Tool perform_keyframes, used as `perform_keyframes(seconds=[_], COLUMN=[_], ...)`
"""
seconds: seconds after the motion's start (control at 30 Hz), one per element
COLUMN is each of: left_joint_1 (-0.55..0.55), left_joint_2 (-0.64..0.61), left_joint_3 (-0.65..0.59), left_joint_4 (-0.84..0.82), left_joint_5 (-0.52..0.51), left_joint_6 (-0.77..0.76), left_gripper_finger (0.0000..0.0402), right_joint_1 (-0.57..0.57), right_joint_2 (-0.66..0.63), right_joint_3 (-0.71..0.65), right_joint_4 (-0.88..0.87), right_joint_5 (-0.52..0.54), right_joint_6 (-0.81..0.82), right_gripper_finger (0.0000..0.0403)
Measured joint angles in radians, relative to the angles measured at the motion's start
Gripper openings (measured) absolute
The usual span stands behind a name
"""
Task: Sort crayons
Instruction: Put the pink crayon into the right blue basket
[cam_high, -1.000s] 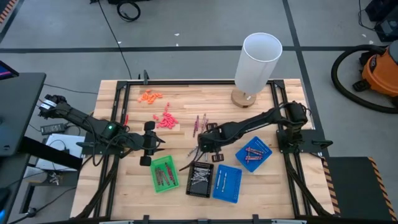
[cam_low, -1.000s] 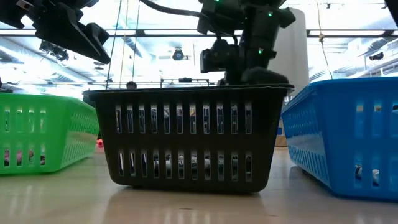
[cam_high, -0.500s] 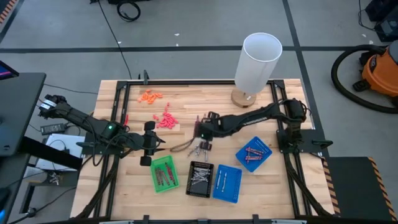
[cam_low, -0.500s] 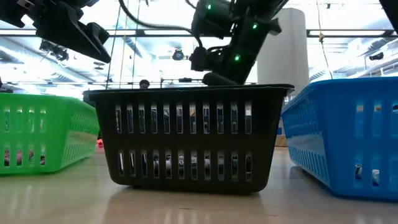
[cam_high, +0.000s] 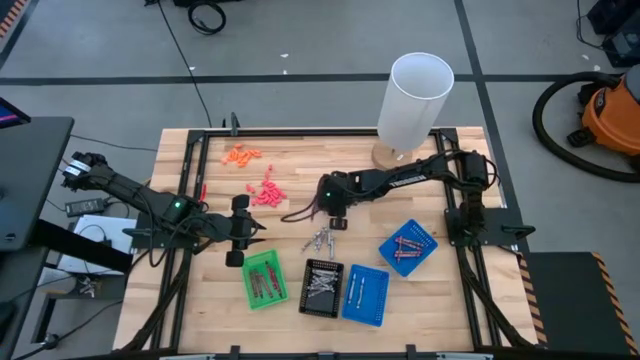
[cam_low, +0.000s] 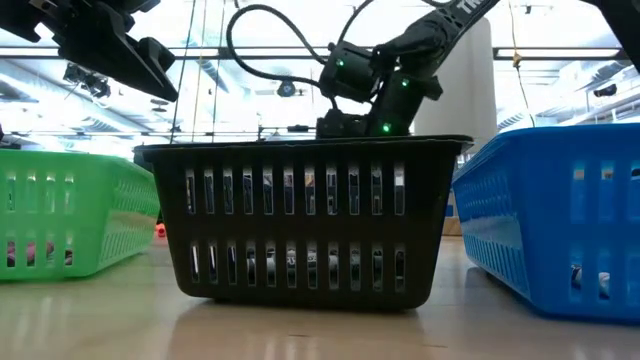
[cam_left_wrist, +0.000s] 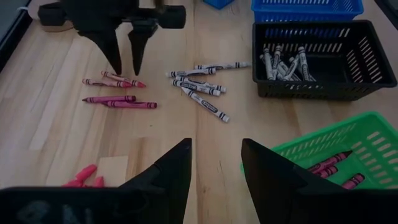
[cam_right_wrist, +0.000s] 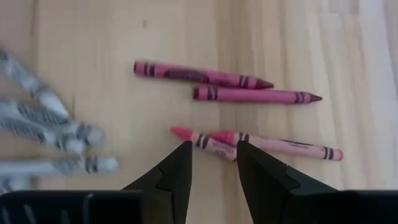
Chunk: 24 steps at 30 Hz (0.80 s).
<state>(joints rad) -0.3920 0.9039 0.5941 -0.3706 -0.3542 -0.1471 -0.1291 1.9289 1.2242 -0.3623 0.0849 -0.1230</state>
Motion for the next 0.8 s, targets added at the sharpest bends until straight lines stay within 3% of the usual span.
perform_keyframes(seconds=[0.2, 0.5, 0.8], left_joint_1=[0.000, 0.000, 0.000], left_joint_2=[0.000, 0.000, 0.000], left_joint_3=[0.000, 0.000, -0.001], left_joint_4=[0.000, -0.001, -0.003], left_joint_5=[0.000, 0.000, 0.000], left_joint_6=[0.000, 0.000, 0.004], left_gripper_finger=[0.0151, 0.0151, 0.0151], right_joint_1=[-0.023, -0.087, -0.088], right_joint_2=[0.000, 0.000, -0.007], right_joint_3=[-0.020, -0.101, -0.109], right_joint_4=[0.037, 0.138, 0.104], right_joint_5=[-0.007, -0.088, -0.132], right_joint_6=[-0.138, -0.144, -0.181], right_gripper_finger=[0.0133, 0.0133, 0.0130])
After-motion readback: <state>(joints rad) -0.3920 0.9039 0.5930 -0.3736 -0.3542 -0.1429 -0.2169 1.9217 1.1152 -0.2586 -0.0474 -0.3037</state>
